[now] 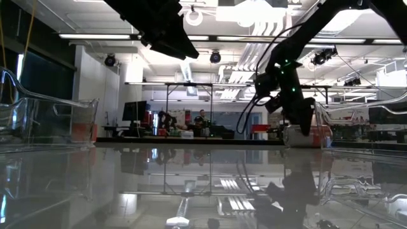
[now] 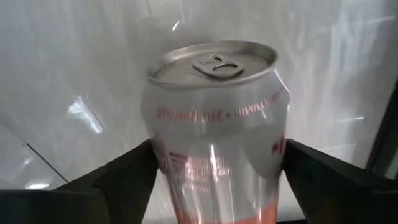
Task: Sort soda cans
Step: Put the right orange-white soda can into the left transparent bin
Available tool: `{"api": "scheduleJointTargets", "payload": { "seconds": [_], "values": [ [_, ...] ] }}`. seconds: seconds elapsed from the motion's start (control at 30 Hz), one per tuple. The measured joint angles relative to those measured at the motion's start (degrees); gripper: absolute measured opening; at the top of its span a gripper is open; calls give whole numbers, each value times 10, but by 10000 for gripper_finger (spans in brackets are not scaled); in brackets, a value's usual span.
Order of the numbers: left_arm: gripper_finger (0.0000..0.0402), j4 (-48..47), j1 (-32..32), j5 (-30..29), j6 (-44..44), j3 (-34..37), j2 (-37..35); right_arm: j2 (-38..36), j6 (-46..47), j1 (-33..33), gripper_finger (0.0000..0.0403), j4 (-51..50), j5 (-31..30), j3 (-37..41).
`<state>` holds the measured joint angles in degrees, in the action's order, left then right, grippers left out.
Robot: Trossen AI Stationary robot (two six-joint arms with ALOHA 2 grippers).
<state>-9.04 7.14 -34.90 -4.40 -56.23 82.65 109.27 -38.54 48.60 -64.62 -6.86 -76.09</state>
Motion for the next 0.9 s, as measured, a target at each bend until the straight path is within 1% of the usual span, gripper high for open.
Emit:
{"api": "scheduleJointTargets", "payload": {
  "seconds": [0.1, 0.23, 0.33, 0.53, 0.77, 0.9],
  "values": [
    [344, 0, 0, -1, 0, 0, 0, 7, 0, 0, 331, 2, 3, 0],
    [344, 0, 0, -2, 0, 0, 0, 11, 1, 0, 329, 3, 11, 0],
    [344, 0, 0, -2, 0, 0, 0, 11, 1, 1, 314, 3, 18, 1],
    [344, -1, 0, -3, 0, 0, 0, 10, -2, 3, 270, 4, 30, 0],
    [344, -1, 0, -4, 0, 0, 0, 5, -3, 3, 270, 6, 38, 2],
    [344, -1, 0, -5, 0, 0, 0, -15, 4, 2, 270, 14, 76, 2]
  ]
}}
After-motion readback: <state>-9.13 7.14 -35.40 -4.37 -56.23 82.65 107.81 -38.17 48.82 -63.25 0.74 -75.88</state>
